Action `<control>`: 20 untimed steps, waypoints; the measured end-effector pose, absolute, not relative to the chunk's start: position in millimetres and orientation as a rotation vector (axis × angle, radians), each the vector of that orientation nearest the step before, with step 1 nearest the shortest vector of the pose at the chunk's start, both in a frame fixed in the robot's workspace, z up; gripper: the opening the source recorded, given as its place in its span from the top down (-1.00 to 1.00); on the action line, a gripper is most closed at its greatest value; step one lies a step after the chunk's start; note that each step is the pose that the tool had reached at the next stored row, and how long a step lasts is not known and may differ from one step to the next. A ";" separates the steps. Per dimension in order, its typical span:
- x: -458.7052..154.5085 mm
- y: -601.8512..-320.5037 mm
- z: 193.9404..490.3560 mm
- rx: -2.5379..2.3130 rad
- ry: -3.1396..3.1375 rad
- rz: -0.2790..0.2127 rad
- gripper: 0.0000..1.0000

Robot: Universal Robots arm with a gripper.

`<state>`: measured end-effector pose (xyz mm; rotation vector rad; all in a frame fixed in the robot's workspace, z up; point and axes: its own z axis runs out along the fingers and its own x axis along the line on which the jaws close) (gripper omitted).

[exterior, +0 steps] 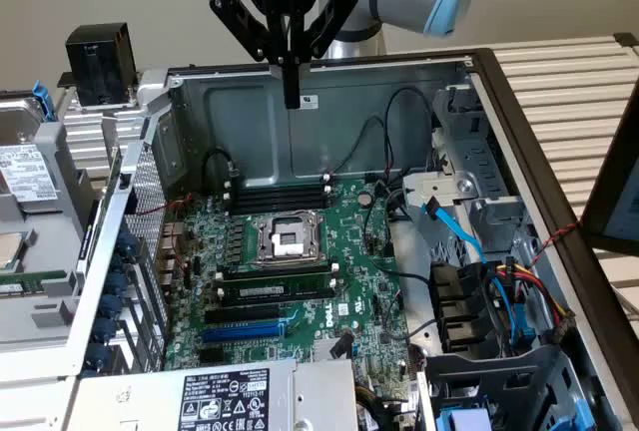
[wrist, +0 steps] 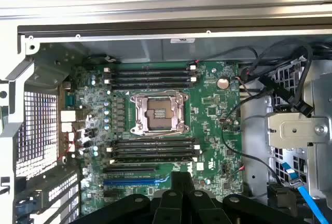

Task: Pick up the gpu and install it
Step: 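Reach for the gpu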

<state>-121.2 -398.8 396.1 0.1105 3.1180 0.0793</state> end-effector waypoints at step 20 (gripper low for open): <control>-139.8 -398.8 396.6 0.110 3.118 0.080 0.79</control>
